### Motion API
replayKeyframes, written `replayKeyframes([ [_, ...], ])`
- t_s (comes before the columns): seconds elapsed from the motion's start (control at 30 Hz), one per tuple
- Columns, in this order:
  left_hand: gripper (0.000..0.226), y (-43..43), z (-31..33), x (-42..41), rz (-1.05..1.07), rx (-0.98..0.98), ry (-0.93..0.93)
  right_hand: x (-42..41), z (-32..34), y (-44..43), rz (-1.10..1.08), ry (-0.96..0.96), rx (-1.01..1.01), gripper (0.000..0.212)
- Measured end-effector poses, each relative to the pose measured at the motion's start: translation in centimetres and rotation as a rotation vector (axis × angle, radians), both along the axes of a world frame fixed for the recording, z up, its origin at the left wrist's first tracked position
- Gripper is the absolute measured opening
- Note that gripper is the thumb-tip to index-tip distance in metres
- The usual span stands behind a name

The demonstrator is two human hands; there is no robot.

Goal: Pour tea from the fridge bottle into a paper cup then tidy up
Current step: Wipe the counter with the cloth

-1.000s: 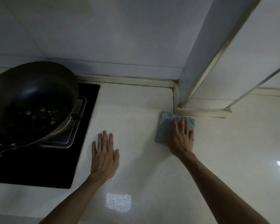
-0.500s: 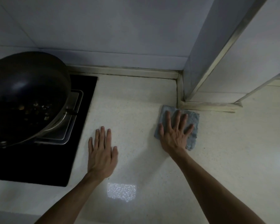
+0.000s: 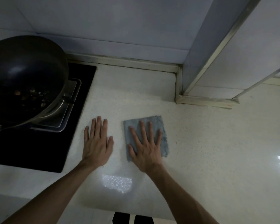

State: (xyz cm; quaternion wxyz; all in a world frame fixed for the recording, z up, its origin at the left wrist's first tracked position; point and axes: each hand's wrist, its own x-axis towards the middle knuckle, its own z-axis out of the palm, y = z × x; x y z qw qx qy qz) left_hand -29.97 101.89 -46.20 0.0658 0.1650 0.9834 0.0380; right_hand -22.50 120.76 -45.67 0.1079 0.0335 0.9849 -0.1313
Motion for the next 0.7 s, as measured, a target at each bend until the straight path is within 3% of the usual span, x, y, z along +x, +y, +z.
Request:
replayKeyframes([
  [0.23,0.071,0.0,0.1,0.1,-0.006,0.008,-0.015,7.7,0.7,6.9,-0.108,-0.080,0.006,0.074],
  [0.43,0.071,0.2,0.1,0.0,0.000,0.022,-0.021,0.8,0.5,9.0,-0.307,-0.127,-0.040,0.086],
  [0.57,0.071,0.1,0.1,-0.1,0.004,0.009,-0.023,-5.0,0.6,3.9,-0.176,-0.128,-0.001,0.081],
  [0.7,0.071,0.0,-0.1,-0.2,0.008,0.005,-0.030,-5.4,0.3,-0.6,-0.021,-0.080,0.032,0.076],
])
